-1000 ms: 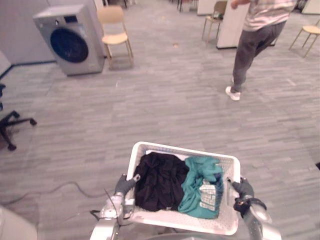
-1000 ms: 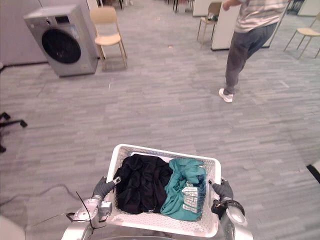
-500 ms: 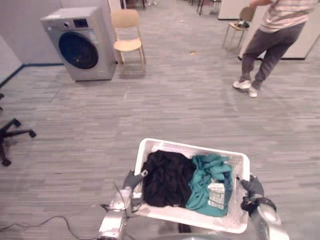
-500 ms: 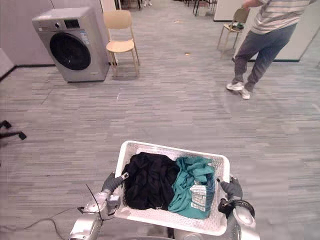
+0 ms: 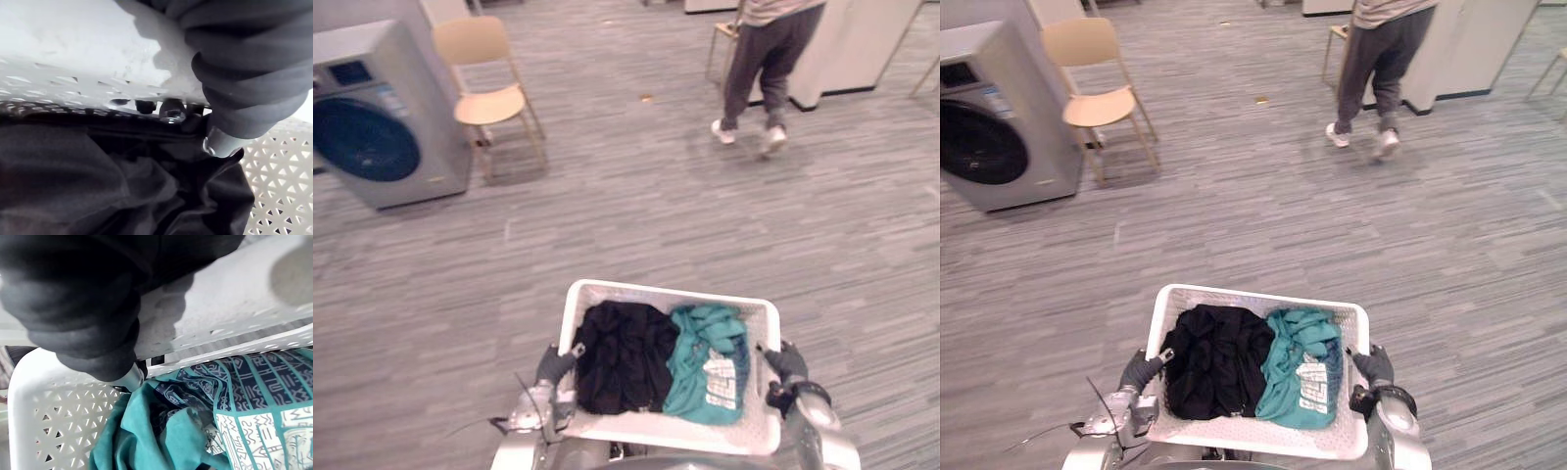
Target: Pick up the laundry basket with both hands and put the clothes into the washing machine.
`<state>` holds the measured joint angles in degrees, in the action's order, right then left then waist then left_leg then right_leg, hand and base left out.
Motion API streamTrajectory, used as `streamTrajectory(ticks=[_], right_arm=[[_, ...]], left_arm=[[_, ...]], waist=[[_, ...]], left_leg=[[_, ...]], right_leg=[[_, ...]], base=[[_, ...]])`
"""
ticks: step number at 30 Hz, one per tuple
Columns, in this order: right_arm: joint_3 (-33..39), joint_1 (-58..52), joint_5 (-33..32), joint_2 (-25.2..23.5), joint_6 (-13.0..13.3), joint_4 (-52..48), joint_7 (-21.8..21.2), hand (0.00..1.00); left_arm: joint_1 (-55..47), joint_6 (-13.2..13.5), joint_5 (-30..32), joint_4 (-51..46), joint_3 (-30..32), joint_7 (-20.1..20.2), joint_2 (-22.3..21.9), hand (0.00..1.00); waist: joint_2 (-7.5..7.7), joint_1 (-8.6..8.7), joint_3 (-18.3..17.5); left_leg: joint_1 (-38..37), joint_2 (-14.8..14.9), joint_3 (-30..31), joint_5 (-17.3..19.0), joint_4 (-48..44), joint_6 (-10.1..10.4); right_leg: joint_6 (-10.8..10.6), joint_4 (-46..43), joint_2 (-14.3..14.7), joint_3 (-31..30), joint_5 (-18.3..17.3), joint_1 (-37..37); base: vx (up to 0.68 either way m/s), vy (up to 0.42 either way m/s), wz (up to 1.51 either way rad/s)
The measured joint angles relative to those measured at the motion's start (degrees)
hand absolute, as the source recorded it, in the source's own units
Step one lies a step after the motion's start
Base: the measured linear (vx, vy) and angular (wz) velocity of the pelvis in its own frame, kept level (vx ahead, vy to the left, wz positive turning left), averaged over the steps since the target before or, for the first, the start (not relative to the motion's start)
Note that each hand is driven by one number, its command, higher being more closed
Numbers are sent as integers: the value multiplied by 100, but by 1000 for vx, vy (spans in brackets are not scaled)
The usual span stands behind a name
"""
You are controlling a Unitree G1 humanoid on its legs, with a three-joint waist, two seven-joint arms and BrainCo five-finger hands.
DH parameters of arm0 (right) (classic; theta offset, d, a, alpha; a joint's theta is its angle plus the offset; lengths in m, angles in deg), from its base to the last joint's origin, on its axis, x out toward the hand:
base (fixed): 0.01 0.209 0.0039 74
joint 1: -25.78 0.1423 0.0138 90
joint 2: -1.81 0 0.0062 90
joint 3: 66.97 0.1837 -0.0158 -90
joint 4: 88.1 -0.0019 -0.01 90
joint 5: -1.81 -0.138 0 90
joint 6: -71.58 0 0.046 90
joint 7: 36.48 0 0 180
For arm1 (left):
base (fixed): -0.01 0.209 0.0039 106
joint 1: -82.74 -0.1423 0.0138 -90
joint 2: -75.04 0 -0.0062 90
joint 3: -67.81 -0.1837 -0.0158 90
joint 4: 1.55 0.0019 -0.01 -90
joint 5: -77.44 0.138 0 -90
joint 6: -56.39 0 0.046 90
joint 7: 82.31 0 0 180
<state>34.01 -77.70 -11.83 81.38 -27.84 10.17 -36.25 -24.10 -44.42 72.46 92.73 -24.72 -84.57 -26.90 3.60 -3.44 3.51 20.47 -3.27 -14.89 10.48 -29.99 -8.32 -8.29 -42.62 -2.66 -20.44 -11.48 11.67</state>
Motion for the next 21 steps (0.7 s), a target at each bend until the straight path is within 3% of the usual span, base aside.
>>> streamTrajectory(ticks=[1,2,3,4,5,6,8,9,11,12,13,14,15,18,20,21], right_arm=[[10,43,50,-77,16,44,3,100],[12,23,101,-132,28,-23,5,100],[32,27,99,-117,36,-25,6,100],[176,16,97,-132,41,-25,6,100],[214,7,94,-141,48,-35,4,100],[227,-103,87,-194,105,-80,-10,100],[233,-160,71,-226,185,-77,-13,100],[256,-173,71,-271,171,-65,-9,100],[260,-184,73,-292,147,-20,9,100],[220,-207,72,-288,147,-25,16,100],[195,-252,74,-172,168,52,52,100],[181,-203,77,-78,141,108,74,100],[146,-91,51,7,125,207,82,100],[60,-123,23,-23,165,282,85,100],[37,-76,20,-17,220,411,85,100],[-12,-192,-187,159,171,559,71,100]], left_arm=[[20,9,-12,-1,-21,-51,78,100],[83,-18,-16,57,15,-147,72,100],[123,-16,-40,67,-12,-153,65,100],[201,-16,-42,92,-179,-159,67,100],[202,-16,-42,94,-189,-160,74,100],[221,-3,-42,118,-231,-158,114,100],[301,22,-42,201,-259,-157,146,100],[429,41,-62,408,-263,-153,188,100],[513,42,-67,616,-241,-151,190,100],[496,44,-83,639,-230,-146,198,100],[509,55,-81,835,-193,-141,37,100],[497,40,-79,885,-188,-141,-43,100],[453,49,-80,888,-191,-133,-64,100],[423,147,-81,936,-148,-121,-14,100],[428,200,-83,993,-147,-114,-1,100],[429,155,-81,1235,-156,-37,-59,100]], waist=[[237,-9,13],[358,-13,-38],[292,10,-10],[20,85,73],[-78,104,80],[-203,135,45],[-233,258,37],[-239,260,39],[-279,267,32],[-200,248,-17],[-284,293,-78],[-376,266,-100],[-436,244,-112],[-161,225,-58],[-179,203,-75],[-364,244,-132]], left_leg=[[-242,-210,-161,74,72,-34],[-696,-561,-28,171,401,-158],[-942,-623,32,200,497,-204],[-1627,-652,248,212,799,-223],[-1909,-651,345,211,979,-222],[-2395,-645,458,193,1351,-18],[-2855,-644,663,233,1585,85],[-3096,-632,771,314,1684,228],[-3309,-553,880,483,1667,497],[-3345,-603,954,580,1471,651],[-3340,-681,1158,623,1057,741],[-3267,-600,1229,594,788,799],[-3116,-398,1274,706,491,742],[-2892,-98,1379,821,609,778],[-2573,242,1457,709,1358,989],[-2348,408,1536,117,1976,910]], right_leg=[[-140,-716,-147,37,341,-273],[-27,-1807,-240,38,518,-820],[50,-2178,-234,113,558,-1037],[63,-2794,-103,309,484,-1568],[23,-2936,-43,375,412,-1796],[-54,-2943,-2,539,150,-2213],[11,-2243,-84,890,-243,-2756],[197,-1597,-34,1060,-462,-3109],[383,-369,210,1239,-506,-3340],[726,1042,439,1201,163,-3271],[785,1319,498,1110,732,-3160],[837,1492,512,1066,729,-2995],[830,1881,468,1024,733,-2658],[824,2505,85,929,732,-1941],[810,2743,-46,955,728,-1682],[323,2822,-66,1082,542,-1799]], base=[[551,248,-7],[491,122,6],[724,201,22],[613,182,23],[607,199,36],[599,180,32],[676,159,45],[567,79,38],[470,17,18],[700,-16,28],[698,13,9],[699,47,10],[542,51,2],[425,32,18],[248,93,12],[54,35,2]])
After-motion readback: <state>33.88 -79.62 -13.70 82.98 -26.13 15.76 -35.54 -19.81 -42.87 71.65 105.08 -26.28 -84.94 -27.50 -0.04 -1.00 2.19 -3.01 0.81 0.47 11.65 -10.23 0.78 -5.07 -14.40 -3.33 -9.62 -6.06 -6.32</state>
